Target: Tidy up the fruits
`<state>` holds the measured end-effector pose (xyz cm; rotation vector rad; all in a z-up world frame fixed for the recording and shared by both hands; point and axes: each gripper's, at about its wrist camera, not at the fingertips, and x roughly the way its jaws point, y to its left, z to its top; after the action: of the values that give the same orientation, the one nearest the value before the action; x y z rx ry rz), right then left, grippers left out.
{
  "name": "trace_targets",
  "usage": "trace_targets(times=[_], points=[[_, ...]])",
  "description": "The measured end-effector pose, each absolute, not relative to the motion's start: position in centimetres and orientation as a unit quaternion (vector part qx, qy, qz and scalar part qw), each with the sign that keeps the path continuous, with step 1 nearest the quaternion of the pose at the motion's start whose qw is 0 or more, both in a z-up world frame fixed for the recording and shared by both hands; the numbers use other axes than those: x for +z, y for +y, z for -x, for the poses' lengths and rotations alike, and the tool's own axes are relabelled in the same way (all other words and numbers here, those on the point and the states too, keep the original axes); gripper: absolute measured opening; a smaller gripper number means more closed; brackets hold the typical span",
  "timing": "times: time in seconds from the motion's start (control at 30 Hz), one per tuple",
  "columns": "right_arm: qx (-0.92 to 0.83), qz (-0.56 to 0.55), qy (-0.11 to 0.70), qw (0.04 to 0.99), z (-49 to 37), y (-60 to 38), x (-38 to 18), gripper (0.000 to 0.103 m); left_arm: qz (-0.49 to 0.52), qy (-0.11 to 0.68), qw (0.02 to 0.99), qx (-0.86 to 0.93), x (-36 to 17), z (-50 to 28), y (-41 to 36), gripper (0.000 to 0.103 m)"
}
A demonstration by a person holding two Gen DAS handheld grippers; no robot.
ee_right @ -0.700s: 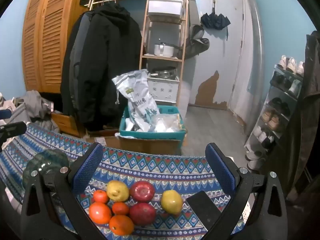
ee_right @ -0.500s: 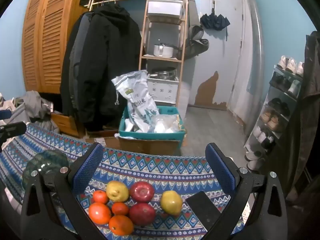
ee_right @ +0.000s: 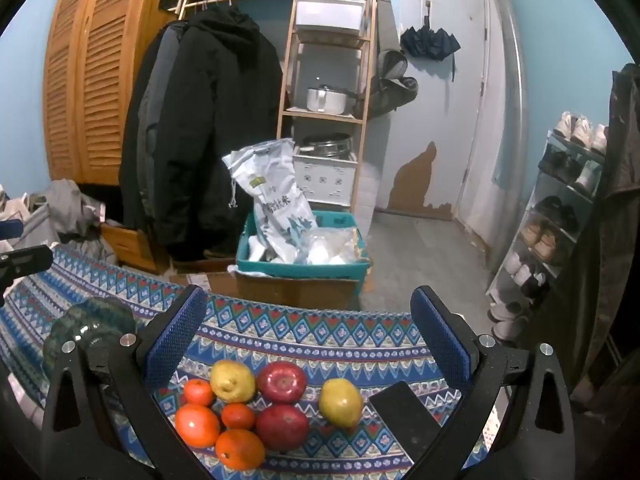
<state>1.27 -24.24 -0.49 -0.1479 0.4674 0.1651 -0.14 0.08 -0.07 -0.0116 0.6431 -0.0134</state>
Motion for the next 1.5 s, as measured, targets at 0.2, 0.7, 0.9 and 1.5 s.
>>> trace_targets(times=[0.2, 0.7, 0.9, 1.5], points=[[0.082, 0.075, 0.233, 0.966, -1.36, -24.53, -0.65, 0.100, 0.005, 0.317, 0.948, -0.006, -0.04, 0.12, -0.01, 0.102], [0.081, 0.079, 0.235, 0.965, -1.15, -24.51, -0.71, 0.100, 0.005, 0.317, 0.948, -0.006, -0.17, 0.15, -0.04, 0.102], [0.082, 0.079, 0.236, 0.965, -1.13, -24.42, -0.71, 0.100, 0.005, 0.317, 0.948, -0.006, -0.18, 0.19, -0.06, 0.102], [0.082, 0.080, 0.236, 0.965, -1.17, -24.40, -0.75, 0.100, 0.005, 0.319, 0.948, -0.006, -0.65, 0.19, -0.19, 0.102]])
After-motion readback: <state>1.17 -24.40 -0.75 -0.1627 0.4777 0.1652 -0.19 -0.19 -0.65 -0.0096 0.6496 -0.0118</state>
